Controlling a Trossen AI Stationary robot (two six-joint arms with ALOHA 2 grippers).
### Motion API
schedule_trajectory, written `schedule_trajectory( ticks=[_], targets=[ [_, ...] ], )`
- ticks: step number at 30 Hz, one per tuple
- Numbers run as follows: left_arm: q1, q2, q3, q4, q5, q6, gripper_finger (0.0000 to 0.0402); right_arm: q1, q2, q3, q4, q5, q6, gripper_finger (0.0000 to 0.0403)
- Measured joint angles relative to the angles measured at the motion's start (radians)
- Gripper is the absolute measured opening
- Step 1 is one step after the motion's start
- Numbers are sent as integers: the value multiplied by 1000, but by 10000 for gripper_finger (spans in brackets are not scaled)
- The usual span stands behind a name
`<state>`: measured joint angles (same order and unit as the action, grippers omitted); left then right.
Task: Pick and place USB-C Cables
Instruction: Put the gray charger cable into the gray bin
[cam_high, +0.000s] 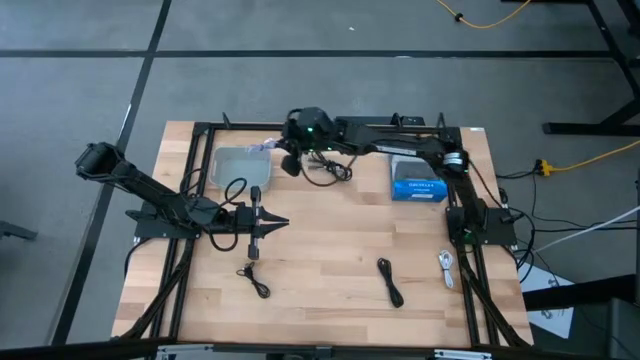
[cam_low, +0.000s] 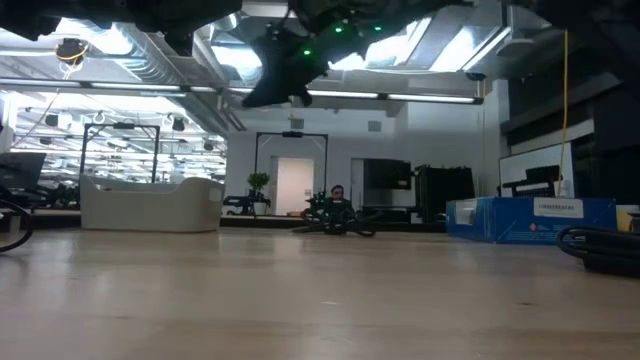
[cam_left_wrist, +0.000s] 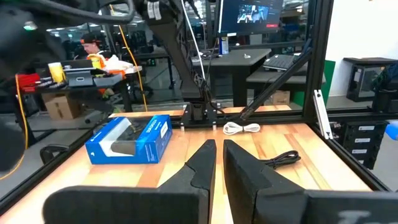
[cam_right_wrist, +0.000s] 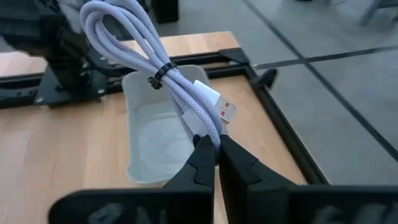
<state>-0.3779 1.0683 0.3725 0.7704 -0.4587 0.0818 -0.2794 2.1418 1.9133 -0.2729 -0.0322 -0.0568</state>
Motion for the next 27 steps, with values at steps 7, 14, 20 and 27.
schedule_trajectory(
  ticks=[7, 14, 20, 27],
  targets=[
    [-21, -4, 0, -167, 4, -64, 25, -3, 138, 144, -64, -105, -5, 6],
    [-105, -76, -1, -470, 92, -401, 25, -4, 175, 150, 12, -184, -1, 6],
    [-198, -168, -1, -529, 75, -441, 25, -3, 212, 152, 129, -190, 8, 6],
    [-293, -262, 0, -591, -15, -438, 25, -9, 247, 150, 108, -180, 28, 6]
  ],
)
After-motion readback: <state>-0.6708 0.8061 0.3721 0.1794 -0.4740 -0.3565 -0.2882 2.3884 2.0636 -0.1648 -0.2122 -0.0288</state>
